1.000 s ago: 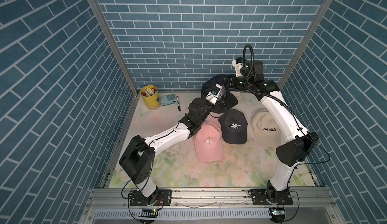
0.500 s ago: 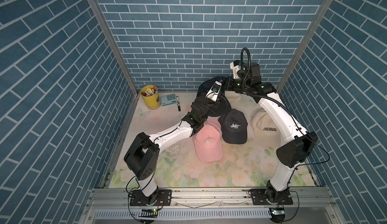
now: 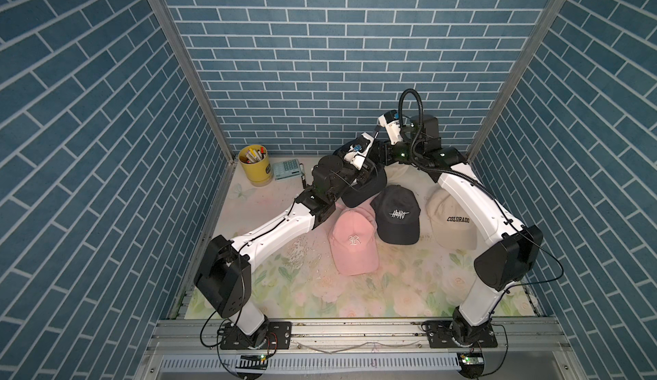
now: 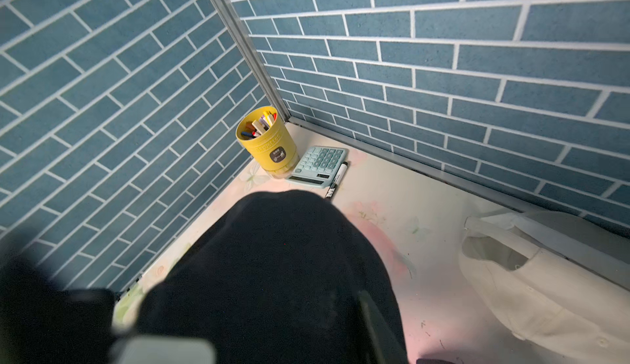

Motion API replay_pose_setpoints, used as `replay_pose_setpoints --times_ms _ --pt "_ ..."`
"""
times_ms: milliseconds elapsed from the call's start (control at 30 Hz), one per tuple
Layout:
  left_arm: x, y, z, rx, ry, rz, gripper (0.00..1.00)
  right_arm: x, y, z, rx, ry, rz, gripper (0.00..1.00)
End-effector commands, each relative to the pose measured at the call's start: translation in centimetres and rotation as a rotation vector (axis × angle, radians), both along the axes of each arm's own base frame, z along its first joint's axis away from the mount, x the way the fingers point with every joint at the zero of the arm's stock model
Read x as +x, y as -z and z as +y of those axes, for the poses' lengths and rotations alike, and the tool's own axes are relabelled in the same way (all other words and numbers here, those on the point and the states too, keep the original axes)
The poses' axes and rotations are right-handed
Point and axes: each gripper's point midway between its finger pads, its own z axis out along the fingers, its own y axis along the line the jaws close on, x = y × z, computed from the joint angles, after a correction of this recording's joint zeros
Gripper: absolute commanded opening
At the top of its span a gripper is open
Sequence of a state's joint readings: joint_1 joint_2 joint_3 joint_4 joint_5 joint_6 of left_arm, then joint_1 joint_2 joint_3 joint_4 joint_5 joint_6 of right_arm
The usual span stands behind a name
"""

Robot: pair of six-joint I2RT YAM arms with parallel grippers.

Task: Open the adjustable buckle of the baseball cap
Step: Pull the adjustable strap on the baseball cap.

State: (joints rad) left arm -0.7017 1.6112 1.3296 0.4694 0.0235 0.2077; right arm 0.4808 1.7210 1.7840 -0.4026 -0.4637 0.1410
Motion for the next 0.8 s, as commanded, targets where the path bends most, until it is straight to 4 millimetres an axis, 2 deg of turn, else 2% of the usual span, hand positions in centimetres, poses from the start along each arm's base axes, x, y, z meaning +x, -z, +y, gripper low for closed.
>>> replay_pose_setpoints --times_ms 0,367,567,633,767 --pt "-0.5 -1.9 0.4 -0.028 0.040 0.009 0.00 -1.5 -4.7 -0.1 0.004 -0.063 -0.252 0.39" --pt "-0.1 -1.1 0.4 0.000 0.046 0.052 0.00 -1.8 -4.6 -0.6 -0.068 -0.043 -0.317 0.41" --pt "-0.6 -0.7 -0.4 0.024 0.098 0.073 0.00 -1.1 -4.1 -1.0 -0.150 0.016 -0.368 0.29" --pt "-0.7 -0.6 -0.5 0.030 0.111 0.078 0.00 -0.9 -4.2 -1.2 -0.164 0.036 -0.385 0.21" --pt "-0.8 -0.2 -0.7 0.039 0.121 0.092 0.00 -0.7 -4.1 -1.4 -0.168 0.055 -0.398 0.15"
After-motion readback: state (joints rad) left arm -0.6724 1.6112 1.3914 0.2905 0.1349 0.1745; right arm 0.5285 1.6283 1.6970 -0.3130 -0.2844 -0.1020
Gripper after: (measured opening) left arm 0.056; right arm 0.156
